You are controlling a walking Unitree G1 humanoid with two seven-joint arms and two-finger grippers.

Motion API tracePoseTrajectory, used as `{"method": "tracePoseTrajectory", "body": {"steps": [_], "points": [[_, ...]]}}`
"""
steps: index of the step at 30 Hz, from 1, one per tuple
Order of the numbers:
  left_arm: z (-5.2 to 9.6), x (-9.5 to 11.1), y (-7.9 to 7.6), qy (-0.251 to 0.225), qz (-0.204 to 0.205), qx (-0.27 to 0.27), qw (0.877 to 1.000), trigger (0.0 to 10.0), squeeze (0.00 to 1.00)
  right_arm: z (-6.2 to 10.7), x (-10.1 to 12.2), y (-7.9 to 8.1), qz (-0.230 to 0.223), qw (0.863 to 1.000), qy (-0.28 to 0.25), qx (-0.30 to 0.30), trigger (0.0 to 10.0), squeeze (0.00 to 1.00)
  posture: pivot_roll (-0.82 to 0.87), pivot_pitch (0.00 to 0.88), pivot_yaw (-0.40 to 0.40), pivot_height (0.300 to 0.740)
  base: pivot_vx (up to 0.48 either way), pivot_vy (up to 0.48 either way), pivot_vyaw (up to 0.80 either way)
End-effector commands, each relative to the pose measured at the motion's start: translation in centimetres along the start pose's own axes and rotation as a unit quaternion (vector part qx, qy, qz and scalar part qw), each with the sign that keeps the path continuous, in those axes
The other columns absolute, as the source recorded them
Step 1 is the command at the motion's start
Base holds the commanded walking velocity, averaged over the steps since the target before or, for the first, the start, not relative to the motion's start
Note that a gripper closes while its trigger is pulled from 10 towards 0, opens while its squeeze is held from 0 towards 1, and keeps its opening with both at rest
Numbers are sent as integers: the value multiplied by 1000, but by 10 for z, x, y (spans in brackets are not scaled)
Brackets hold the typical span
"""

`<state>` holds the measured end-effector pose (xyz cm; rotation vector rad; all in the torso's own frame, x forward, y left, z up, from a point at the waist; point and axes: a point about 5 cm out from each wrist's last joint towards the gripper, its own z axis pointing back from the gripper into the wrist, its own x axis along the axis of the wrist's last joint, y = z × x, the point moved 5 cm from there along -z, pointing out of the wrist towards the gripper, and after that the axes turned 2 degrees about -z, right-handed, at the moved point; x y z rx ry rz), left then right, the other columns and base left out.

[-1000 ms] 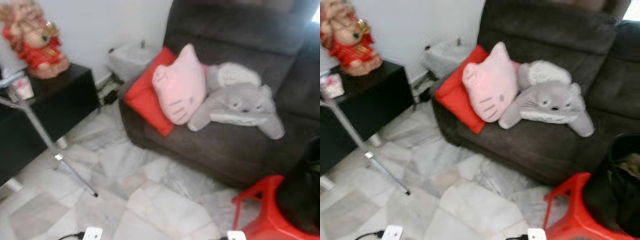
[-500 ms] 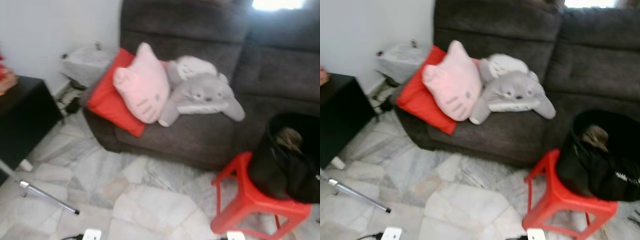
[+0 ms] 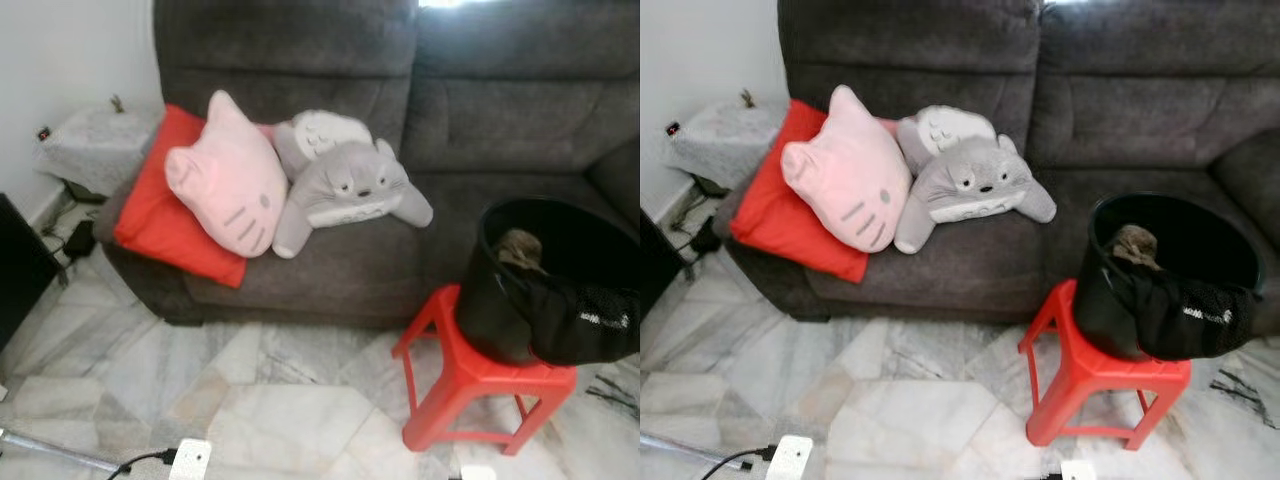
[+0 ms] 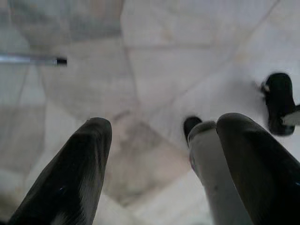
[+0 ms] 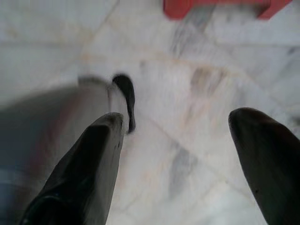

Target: Hang hanger

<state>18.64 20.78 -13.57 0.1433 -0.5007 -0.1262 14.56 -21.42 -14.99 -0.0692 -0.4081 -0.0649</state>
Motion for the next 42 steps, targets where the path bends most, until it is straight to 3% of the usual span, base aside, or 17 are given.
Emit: {"method": "tracePoseTrajectory", "body": {"steps": [1, 12, 42], "points": [[2, -19, 4, 27, -4, 4, 1000, 10000, 0, 0, -7, 4, -1, 1000, 9, 5, 10000, 0, -122, 0, 16, 740, 0, 0, -650], [2, -18, 3, 26, -19, -2, 999, 10000, 0, 0, -6, 5, -7, 1000, 2, 6, 10000, 0, -121, 0, 15, 740, 0, -22, -48], [2, -19, 2, 26, -17, -3, 1000, 10000, 0, 1, -7, 4, -10, 1000, 2, 5, 10000, 0, -123, 0, 15, 740, 0, -340, 0]]}}
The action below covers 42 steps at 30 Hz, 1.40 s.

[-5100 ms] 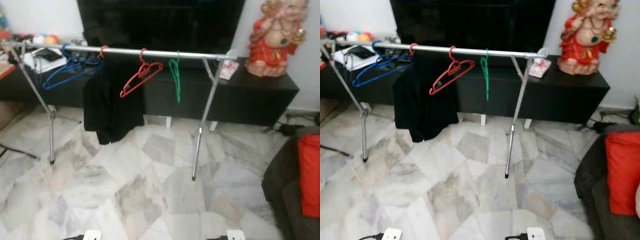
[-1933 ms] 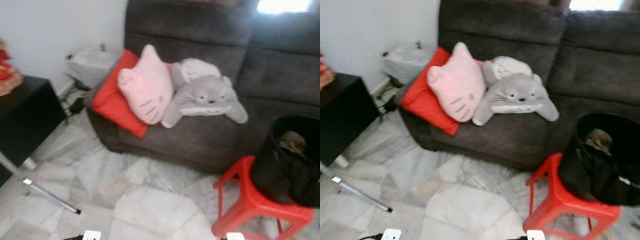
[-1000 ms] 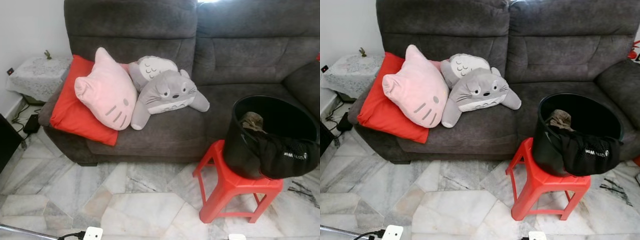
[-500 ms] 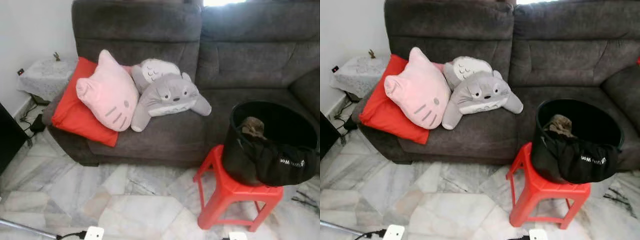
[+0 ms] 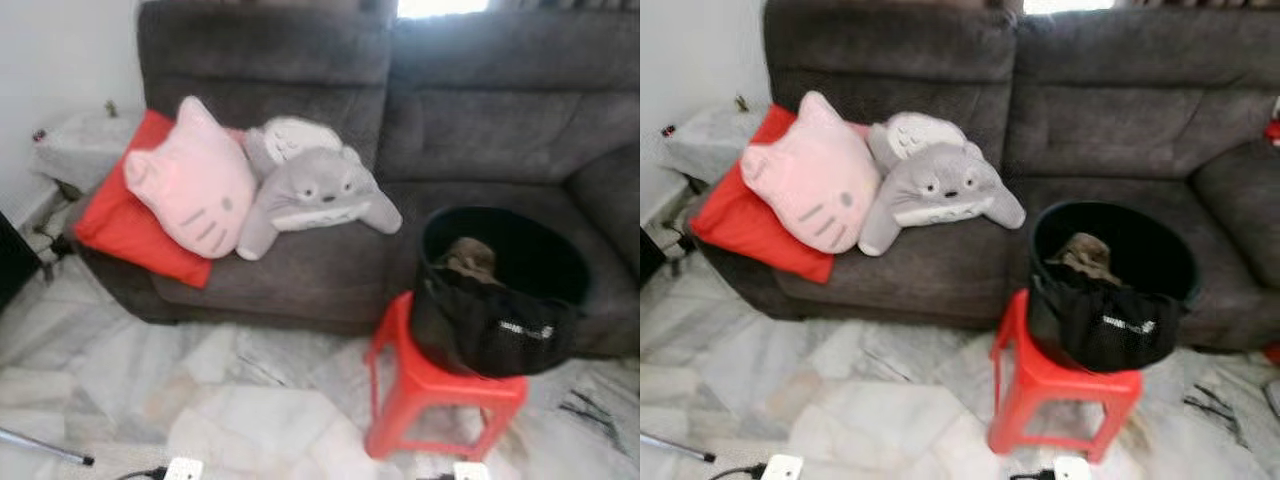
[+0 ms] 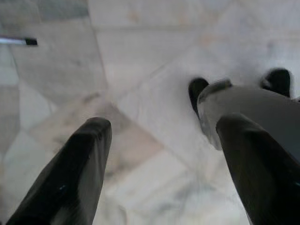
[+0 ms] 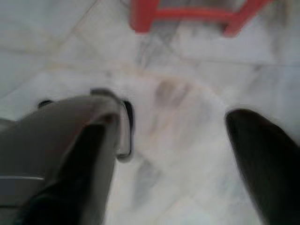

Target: Hang hanger

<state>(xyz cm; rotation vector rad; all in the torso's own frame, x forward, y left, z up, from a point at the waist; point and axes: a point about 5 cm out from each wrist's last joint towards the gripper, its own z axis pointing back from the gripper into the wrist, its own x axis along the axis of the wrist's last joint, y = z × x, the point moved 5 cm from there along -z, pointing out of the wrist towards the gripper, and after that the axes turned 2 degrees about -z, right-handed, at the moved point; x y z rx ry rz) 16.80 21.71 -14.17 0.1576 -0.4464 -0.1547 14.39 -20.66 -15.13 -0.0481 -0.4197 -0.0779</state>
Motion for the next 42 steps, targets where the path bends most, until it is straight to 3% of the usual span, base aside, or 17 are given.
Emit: {"method": "tracePoseTrajectory", "body": {"steps": [1, 11, 42], "points": [[0, 1, -4, 0, 0, -5, 1000, 10000, 0, 1, -4, -3, -1, 1000, 7, -4, 10000, 0, -123, 0, 15, 740, 0, -341, 0], [0, 1, -4, 0, 1, -4, 1000, 10000, 0, 1, -4, -4, -3, 1000, 7, -5, 10000, 0, -122, 0, 16, 740, 0, -332, 0], [0, 2, -4, -2, 17, -3, 1000, 10000, 0, 1, -2, -3, -6, 1000, 1, -5, 10000, 0, -123, 0, 13, 740, 0, 0, 0]]}}
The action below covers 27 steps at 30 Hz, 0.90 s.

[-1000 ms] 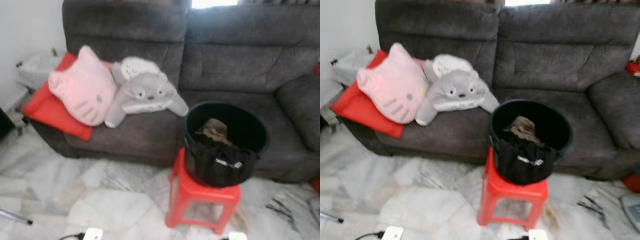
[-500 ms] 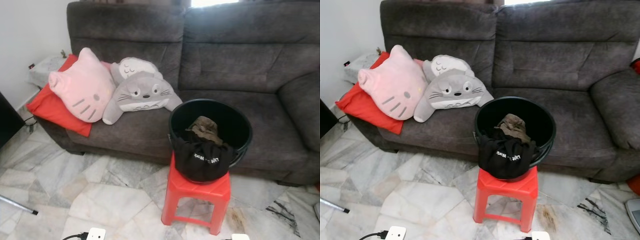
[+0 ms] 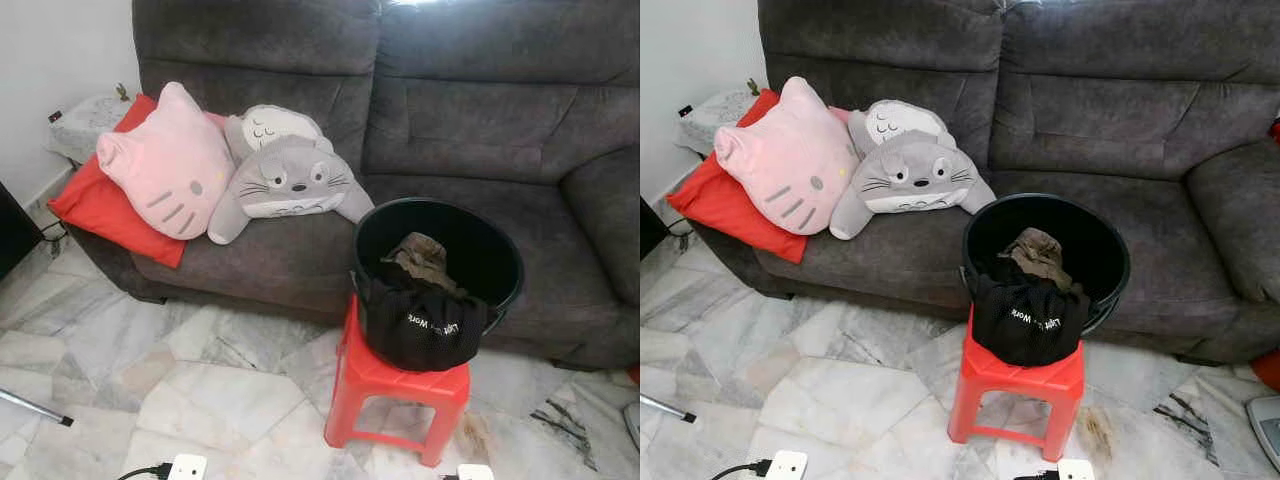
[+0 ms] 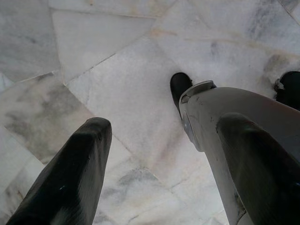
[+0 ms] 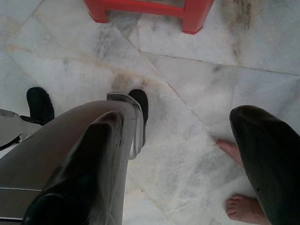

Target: Hang hanger

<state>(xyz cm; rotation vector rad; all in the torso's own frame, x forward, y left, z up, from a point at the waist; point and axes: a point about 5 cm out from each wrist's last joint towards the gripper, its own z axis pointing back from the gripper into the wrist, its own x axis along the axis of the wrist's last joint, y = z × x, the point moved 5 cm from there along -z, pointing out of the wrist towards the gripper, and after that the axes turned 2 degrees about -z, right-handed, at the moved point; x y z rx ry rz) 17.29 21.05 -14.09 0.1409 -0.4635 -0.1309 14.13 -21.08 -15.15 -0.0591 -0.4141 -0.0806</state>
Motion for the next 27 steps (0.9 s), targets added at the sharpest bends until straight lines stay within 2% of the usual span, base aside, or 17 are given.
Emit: {"method": "tracePoseTrajectory", "body": {"steps": [1, 21, 27], "points": [[0, -4, 2, 6, 3, 1, 1000, 10000, 0, 0, 0, 1, -5, 1000, -1, 1, 10000, 0, -123, 0, 13, 740, 0, 0, 0], [0, -3, 1, 4, 7, 0, 1000, 10000, 0, 0, 0, 0, -8, 1000, 0, -2, 10000, 0, -125, 0, 13, 740, 266, 0, 0], [0, -3, 1, 2, 8, 2, 1000, 10000, 0, 0, 0, 0, -8, 1000, 1, -2, 10000, 0, -124, 0, 14, 740, 0, 0, -554]]}}
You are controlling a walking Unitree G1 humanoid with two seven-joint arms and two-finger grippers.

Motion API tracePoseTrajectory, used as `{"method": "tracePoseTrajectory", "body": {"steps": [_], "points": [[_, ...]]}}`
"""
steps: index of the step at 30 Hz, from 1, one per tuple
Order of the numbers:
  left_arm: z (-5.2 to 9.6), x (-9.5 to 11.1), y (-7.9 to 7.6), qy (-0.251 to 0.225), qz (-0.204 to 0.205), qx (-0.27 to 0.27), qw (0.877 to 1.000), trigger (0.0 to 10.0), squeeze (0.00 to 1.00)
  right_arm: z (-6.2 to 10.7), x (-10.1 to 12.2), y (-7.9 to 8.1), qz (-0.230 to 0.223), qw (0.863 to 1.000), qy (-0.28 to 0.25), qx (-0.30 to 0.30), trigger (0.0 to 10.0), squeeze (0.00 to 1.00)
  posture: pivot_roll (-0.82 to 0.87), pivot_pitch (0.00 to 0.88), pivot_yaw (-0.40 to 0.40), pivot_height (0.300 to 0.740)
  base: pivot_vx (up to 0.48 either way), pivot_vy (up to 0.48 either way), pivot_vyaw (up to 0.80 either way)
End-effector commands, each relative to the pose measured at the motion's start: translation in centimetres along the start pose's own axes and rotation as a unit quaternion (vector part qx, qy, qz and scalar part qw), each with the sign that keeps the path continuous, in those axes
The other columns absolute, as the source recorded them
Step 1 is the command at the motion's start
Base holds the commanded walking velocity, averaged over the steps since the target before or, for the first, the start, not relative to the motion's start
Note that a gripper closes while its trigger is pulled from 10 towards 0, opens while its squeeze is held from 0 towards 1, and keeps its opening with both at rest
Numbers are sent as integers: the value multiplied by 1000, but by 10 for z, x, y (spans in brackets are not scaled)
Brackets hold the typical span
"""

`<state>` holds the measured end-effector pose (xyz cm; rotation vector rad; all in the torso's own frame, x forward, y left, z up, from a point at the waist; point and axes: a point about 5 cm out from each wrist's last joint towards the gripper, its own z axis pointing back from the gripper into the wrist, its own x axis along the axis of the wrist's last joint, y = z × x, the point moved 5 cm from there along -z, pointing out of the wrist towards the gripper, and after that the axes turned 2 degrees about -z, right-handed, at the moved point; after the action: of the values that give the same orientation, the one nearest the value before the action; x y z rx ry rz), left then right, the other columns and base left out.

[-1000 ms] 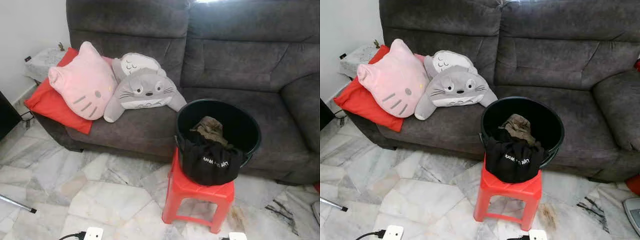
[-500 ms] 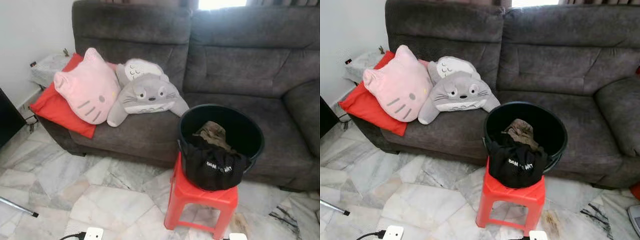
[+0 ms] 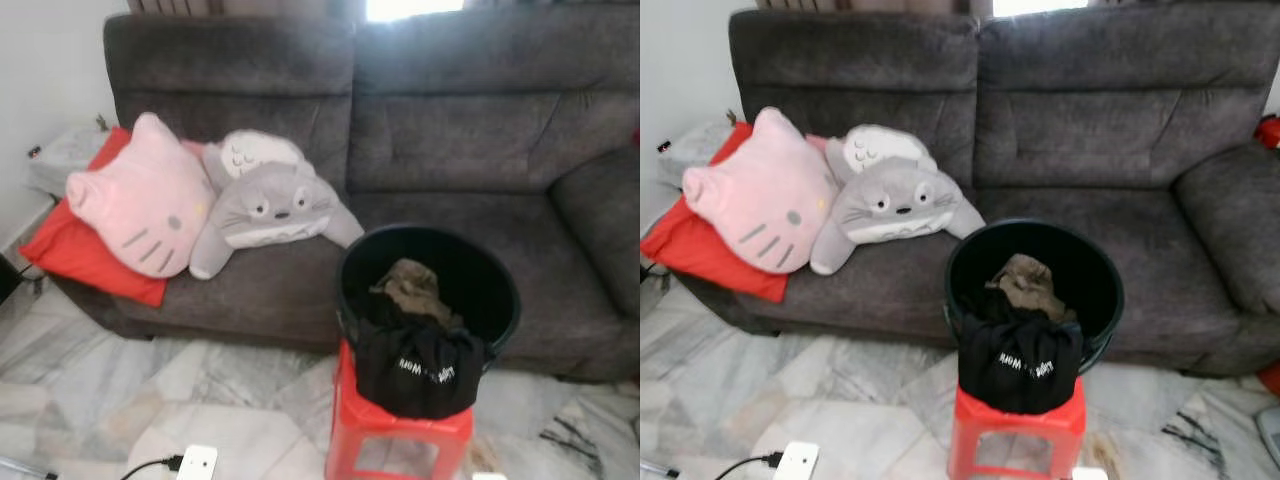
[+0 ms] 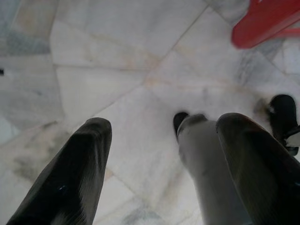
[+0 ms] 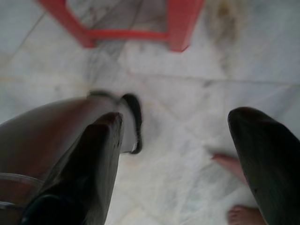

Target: Hang hanger

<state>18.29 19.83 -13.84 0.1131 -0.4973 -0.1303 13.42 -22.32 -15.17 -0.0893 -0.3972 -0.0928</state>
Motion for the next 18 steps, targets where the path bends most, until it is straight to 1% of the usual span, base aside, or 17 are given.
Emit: {"method": "tracePoseTrajectory", "body": {"steps": [1, 3, 8, 13, 16, 18], "points": [[2, -15, 12, 19, 3, 14, 1000, 10000, 0, -1, 5, 13, -6, 1000, -8, 14, 10000, 0, -124, 0, 14, 740, 0, 0, -600], [2, -15, 12, 19, 3, 14, 1000, 10000, 0, -1, 5, 13, -6, 1000, -8, 14, 10000, 0, -124, 0, 14, 740, 0, 0, -519], [2, -15, 13, 20, -2, 14, 1000, 10000, 0, -1, 6, 13, -7, 1000, -10, 13, 10000, 0, -126, 0, 16, 740, 0, 0, 0], [2, -14, 13, 20, -2, 14, 1000, 10000, 0, -1, 9, 14, -20, 999, -21, 13, 10000, 0, -133, 0, 18, 740, 0, 0, 0], [2, -14, 13, 19, -3, 15, 1000, 10000, 0, -1, 10, 14, -15, 999, -25, 14, 10000, 0, -133, 0, 18, 740, 0, 0, 0], [2, -14, 13, 19, -3, 15, 1000, 10000, 0, -1, 15, 14, -4, 999, -40, 13, 10000, 0, -145, 0, 20, 740, 0, 0, 0]]}}
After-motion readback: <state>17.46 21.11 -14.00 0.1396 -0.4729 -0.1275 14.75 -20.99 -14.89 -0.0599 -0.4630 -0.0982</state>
